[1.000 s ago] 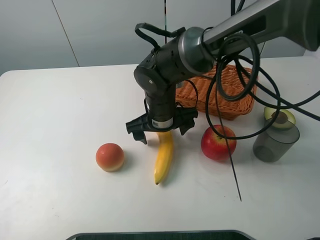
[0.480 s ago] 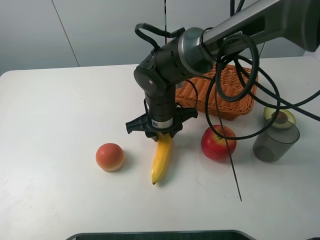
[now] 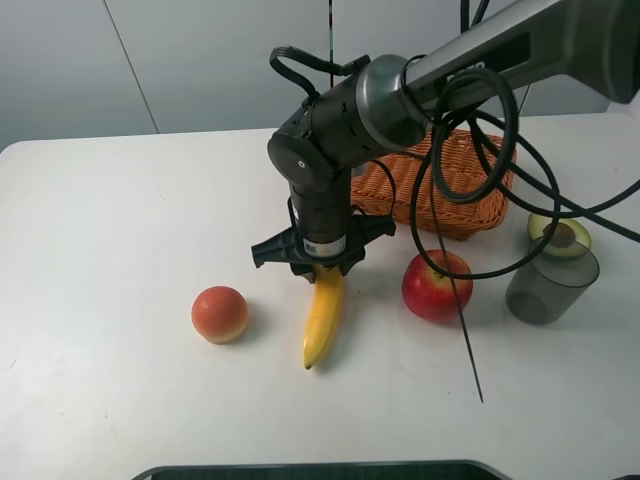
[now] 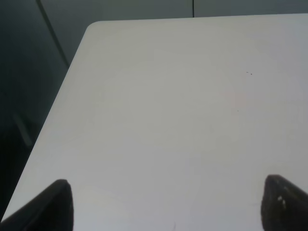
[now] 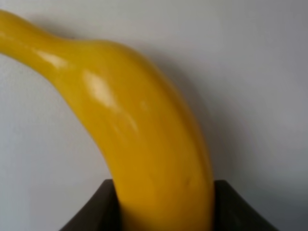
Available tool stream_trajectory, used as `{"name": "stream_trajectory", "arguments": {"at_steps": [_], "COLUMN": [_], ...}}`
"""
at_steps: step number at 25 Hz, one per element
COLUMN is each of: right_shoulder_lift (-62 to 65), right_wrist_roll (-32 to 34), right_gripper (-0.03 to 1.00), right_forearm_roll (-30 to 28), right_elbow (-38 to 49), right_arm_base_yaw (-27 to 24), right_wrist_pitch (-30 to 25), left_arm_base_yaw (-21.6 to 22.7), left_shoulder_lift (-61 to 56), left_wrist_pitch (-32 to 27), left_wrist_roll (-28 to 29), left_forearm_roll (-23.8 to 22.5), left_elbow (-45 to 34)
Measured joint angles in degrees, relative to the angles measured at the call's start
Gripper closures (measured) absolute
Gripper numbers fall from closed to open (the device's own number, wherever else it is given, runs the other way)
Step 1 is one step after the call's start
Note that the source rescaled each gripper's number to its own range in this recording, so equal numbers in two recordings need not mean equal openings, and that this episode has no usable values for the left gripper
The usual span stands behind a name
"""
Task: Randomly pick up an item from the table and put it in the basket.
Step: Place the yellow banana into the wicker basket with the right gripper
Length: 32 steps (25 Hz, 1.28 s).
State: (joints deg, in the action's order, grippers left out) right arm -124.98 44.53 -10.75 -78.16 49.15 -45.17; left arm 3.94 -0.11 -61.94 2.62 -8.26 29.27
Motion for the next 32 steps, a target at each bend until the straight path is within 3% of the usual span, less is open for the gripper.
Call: {"name": "stream_trajectory", "arguments": {"at_steps": [6,22,32], "right_shoulder_lift": [0.00,9.50,14.17], "right_wrist_roll": [-0.74,-15.47,-32.72], "right_gripper": [0.96,0.96,0.96], "right_forearm_roll": [0.00,0.94,-0.13], "right_elbow": [0.00,-0.28,-4.34], "right_arm_base_yaw": [0.00,-0.27,-6.92], "right_wrist_pitch": [-0.32,-9.08,-14.86], "left_arm_base_yaw": [0.00,0.00,0.00], "left_shoulder_lift": [0.00,0.00,0.00], "left_wrist_pitch": [0.00,0.00,0.00], "left_wrist_roll": [0.00,0.00,0.00], "left_forearm_roll": [0.00,0.00,0.00], "left_elbow": [0.00,0.00,0.00]}}
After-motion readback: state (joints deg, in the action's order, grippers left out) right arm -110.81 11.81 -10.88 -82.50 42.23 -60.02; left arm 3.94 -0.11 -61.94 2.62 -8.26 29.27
